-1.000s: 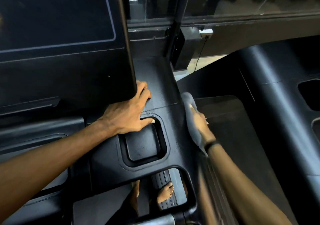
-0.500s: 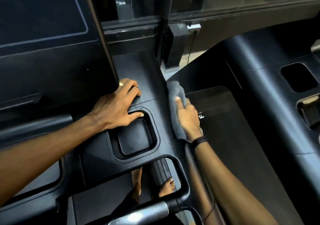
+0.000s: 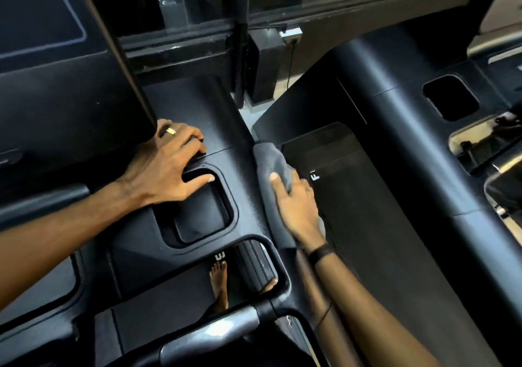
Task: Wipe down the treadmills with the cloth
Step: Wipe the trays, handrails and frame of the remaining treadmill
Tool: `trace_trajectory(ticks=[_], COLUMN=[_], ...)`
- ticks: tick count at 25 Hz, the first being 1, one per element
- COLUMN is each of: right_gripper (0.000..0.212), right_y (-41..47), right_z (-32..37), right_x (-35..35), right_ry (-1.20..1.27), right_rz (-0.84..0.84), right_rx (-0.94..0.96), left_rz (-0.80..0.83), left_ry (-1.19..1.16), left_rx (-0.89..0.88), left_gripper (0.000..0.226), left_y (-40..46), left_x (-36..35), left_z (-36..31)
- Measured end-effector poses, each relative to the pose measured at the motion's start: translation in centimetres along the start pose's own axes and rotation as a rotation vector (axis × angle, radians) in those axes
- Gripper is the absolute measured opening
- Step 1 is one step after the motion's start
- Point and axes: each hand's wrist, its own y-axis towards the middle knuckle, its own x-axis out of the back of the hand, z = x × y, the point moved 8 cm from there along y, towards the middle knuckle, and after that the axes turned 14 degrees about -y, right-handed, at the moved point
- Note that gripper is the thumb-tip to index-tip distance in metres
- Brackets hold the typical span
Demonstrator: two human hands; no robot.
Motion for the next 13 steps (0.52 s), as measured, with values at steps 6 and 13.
trace_trajectory(ticks=[6, 13], right_gripper=[0.095, 0.065], right_y=[-7.2, -8.8], right_z=[-9.5, -1.1], right_x=[-0.5, 3.1], right_ry=[0.188, -0.141], right_rz=[0.205, -0.200], right_rx=[-0.198, 0.142], left_rz=[0.171, 0.183], left_ry=[-0.039, -0.018], left_rx=[-0.223, -0.223], left_gripper=[0.050, 0.068], left_y=[0.1, 0.3], left_x=[-2.4, -2.8], left_z=[-3.7, -3.5])
